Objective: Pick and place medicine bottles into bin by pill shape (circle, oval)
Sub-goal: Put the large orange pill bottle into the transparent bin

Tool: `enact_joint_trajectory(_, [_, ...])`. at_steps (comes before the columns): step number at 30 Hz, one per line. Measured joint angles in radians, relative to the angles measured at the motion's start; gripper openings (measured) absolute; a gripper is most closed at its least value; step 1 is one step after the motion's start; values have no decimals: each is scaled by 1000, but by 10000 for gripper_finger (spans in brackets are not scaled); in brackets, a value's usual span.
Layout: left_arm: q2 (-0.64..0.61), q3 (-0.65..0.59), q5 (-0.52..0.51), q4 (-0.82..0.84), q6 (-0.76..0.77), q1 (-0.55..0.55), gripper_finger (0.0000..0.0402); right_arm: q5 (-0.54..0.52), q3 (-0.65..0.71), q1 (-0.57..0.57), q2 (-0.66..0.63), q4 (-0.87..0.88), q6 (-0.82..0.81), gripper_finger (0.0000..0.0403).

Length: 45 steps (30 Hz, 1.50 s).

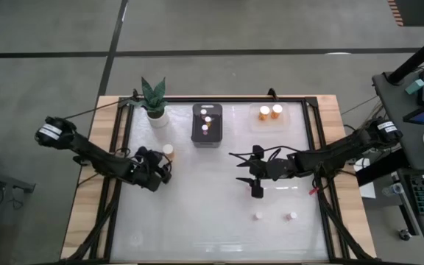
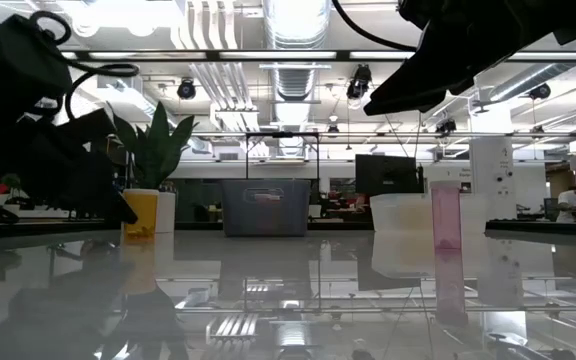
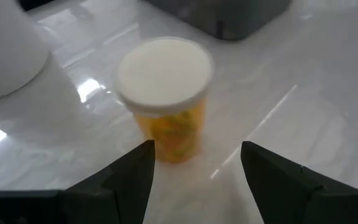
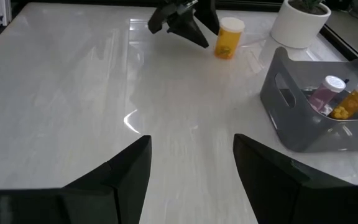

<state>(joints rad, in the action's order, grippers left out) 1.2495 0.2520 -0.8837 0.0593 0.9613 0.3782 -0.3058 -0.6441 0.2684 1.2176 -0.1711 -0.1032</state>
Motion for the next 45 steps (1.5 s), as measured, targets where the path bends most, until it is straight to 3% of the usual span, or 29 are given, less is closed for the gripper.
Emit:
enact_joint_trajectory(17, [231, 3, -101, -240, 16, -6, 223, 0, 0, 0, 0, -1, 0, 219])
enact_joint_trajectory(23, [293, 3, -104, -394, -99, -17, 223, 0, 0, 0, 0, 0, 1, 219])
enact_joint_trajectory(30, [339, 3, -151, -461, -104, -47, 223, 0, 2, 0, 0, -1, 0, 219])
enact_joint_trajectory(38, [332, 3, -125, -483, -104, -65, 225, 0, 7, 0, 1, 0, 0, 219])
enact_joint_trajectory(45, [332, 3, -160, -489, -115, -94, 261, 0, 10, 0, 1, 0, 1, 219])
